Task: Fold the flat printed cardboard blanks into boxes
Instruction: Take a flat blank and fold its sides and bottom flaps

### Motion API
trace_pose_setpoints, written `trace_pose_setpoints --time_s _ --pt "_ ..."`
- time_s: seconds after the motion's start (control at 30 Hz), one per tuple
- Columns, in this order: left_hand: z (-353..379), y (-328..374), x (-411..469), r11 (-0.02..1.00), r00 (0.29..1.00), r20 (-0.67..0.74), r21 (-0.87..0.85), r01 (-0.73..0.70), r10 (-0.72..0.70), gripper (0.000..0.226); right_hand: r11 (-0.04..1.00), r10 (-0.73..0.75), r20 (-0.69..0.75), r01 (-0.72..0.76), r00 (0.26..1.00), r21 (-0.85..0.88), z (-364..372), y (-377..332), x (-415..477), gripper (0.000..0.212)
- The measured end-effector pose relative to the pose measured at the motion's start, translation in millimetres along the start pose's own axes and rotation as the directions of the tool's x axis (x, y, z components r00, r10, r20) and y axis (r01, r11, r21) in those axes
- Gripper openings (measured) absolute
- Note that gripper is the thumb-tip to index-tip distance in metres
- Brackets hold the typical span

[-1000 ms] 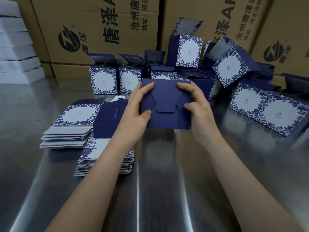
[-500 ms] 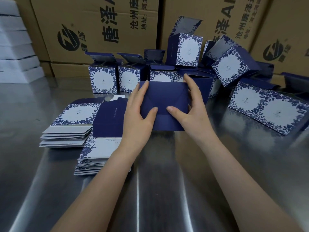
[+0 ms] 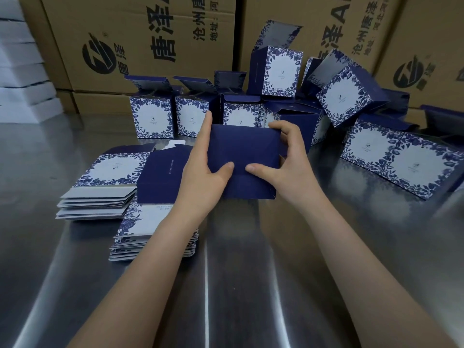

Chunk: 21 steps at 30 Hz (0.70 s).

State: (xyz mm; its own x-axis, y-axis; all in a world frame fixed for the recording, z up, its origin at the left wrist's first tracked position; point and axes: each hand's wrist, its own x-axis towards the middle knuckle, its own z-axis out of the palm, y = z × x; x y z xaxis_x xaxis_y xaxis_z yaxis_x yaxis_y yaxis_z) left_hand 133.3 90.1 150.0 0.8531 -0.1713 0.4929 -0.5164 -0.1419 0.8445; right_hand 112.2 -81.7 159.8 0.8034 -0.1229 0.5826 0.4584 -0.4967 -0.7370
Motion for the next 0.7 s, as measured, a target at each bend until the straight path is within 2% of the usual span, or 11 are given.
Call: trace_pose_setpoints --time_s 0.33,0.53,0.7 --pt "6.2 -4.0 -3.6 0.994 0.979 -0.190 0.097 -0.056 0.074 0.074 0.984 -0.089 -0.126 0.068 0.988 -0.165 11.6 4.5 -3.9 0.069" --pt "9.3 -6.3 -3.5 0.983 0.962 -0.235 0.154 -0.102 0.137 0.068 0.950 -0.205 -0.186 0.149 0.961 -0.276 17.3 6.1 -6.2 0.064" --pt "10.1 -7.0 -3.7 0.979 0.959 -0.240 0.172 -0.110 0.150 0.067 0.943 -0.211 -0.199 0.146 0.957 -0.298 17.6 4.7 -6.0 0.063"
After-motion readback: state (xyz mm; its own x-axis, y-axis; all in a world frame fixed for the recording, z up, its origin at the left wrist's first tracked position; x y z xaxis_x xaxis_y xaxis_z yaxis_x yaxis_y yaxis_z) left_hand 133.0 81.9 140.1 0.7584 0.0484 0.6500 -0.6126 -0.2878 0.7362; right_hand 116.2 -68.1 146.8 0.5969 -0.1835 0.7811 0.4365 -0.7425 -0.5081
